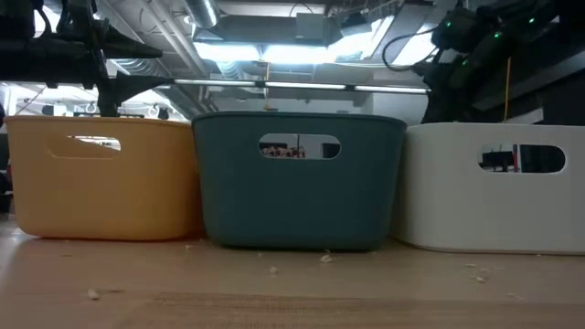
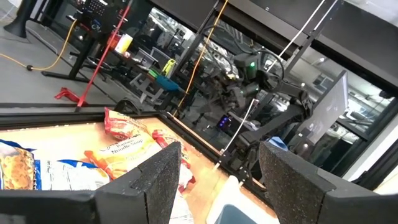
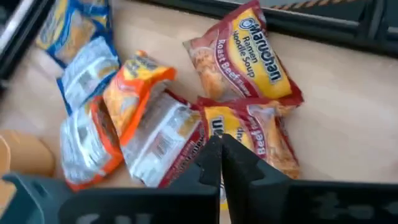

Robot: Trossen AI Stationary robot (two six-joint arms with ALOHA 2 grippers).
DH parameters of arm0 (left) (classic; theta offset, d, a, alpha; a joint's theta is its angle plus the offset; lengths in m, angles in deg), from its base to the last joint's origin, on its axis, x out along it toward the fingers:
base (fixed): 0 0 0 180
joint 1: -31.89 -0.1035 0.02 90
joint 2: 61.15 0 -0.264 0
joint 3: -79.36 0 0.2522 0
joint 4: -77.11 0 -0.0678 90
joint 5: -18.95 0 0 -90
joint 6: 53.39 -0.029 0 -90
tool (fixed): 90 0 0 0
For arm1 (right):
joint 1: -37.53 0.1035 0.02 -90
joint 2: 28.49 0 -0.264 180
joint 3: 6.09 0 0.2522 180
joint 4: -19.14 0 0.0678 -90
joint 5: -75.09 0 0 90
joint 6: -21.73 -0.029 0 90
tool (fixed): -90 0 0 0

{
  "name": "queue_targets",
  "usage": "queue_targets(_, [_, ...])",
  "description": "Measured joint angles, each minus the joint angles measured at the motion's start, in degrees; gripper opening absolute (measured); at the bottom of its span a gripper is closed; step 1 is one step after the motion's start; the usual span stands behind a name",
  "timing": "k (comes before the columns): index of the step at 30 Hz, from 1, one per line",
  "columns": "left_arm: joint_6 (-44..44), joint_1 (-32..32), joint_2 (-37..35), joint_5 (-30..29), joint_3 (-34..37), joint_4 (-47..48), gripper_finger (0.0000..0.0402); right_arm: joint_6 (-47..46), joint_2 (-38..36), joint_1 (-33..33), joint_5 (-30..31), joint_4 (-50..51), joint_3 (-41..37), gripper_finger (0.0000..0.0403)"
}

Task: Sort Maruchan noodles
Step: Put the center red noodle pack into the white bin

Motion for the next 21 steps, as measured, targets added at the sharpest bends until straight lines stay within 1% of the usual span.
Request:
queue_targets(2, [0.0,0.0,0.0,0.0,0.0,0.0,0.0212,2.4,0.0,0.0,3.0,1.2,0.0,0.0015])
queue_targets(5, [0.0,0.0,0.0,-0.4,0.0,0.0,0.0212,5.7,1.9,-0.1,5.6,3.5,0.0,0.006])
queue_targets(7, [-0.1,0.0,0.0,-1.4,0.0,0.1,0.0212,8.3,3.9,-0.1,5.6,4.8,0.0,0.0108])
queue_targets(10, [-0.8,0.0,0.0,-2.9,0.0,0.5,0.0212,12.7,7.6,0.0,5.6,7.4,0.0,0.0194])
queue_targets(13, [-1.6,0.0,0.0,-3.0,0.0,0.5,0.0212,16.3,11.7,0.0,4.1,9.6,0.0,0.0278])
queue_targets(15, [-1.6,0.0,0.0,-3.0,0.0,0.5,0.0212,18.8,14.6,0.0,4.1,11.1,0.0,0.0322])
queue_targets(18, [-1.7,0.0,0.0,-3.0,0.0,0.5,0.0212,22.9,18.3,0.0,3.3,10.6,0.0,0.0365])
queue_targets(21, [-2.1,0.0,0.0,-3.0,0.0,1.4,0.0212,26.5,21.7,0.0,2.7,8.8,0.0,0.0383])
